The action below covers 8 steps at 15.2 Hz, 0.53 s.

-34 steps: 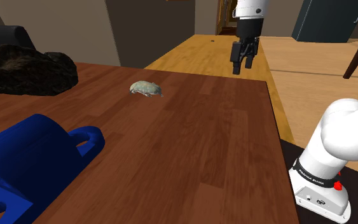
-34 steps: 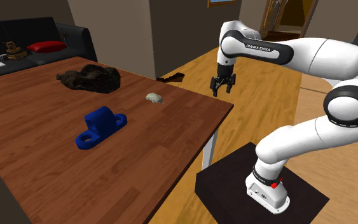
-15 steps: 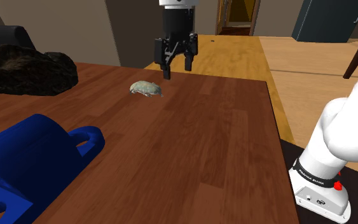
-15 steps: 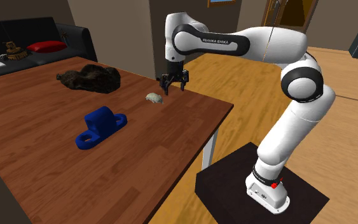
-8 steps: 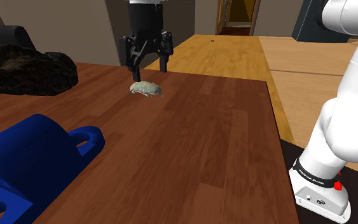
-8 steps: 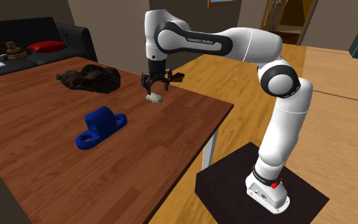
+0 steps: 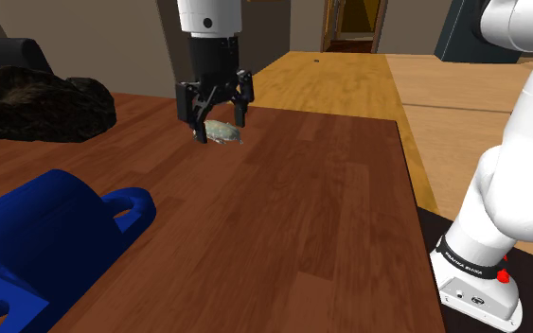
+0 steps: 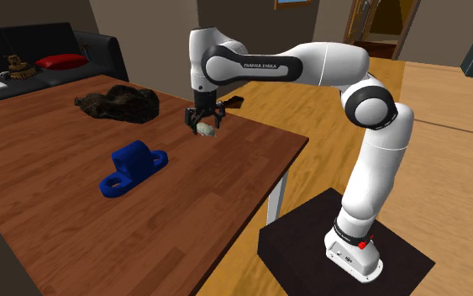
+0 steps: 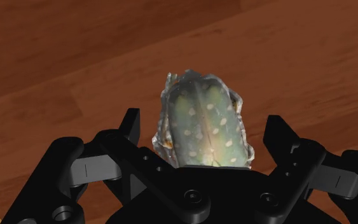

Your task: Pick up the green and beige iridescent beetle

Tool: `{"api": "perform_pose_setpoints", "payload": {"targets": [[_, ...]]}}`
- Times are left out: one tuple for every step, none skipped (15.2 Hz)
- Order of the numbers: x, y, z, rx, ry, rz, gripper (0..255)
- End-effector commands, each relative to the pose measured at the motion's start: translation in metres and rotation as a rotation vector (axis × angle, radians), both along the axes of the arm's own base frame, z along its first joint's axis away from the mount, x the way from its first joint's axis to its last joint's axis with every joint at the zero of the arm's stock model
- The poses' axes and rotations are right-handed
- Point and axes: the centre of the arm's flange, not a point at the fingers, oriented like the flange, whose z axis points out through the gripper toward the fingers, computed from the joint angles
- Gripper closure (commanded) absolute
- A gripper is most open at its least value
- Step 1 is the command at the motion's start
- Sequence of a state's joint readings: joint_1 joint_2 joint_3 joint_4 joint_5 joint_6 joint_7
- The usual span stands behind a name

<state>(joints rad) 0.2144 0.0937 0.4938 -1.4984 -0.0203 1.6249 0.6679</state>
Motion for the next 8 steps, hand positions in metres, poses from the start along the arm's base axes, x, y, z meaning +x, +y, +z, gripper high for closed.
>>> {"api": "perform_pose_setpoints", "payload": {"targets": [[0.0002,-0.0004,-0.0022,0.0,-0.001,0.0,0],[0.0004,-0.0005,-0.0022,0.0,-0.001,0.0,255],[0.0005,-0.0004,-0.0022,0.0,-0.001,0.0,255],[0.0004,-0.0003,-0.0023,0.0,-0.001,0.0,255],[0.0005,-0.0004,-0.0023,0.0,-0.001,0.0,255],[0.0005,-0.0003,-0.0023,0.0,-0.001,0.0,255],[0.0006,-0.0004,-0.0022,0.0,-0.001,0.0,255],[0.0006,-0.0004,-0.0022,0.0,-0.001,0.0,255]]}}
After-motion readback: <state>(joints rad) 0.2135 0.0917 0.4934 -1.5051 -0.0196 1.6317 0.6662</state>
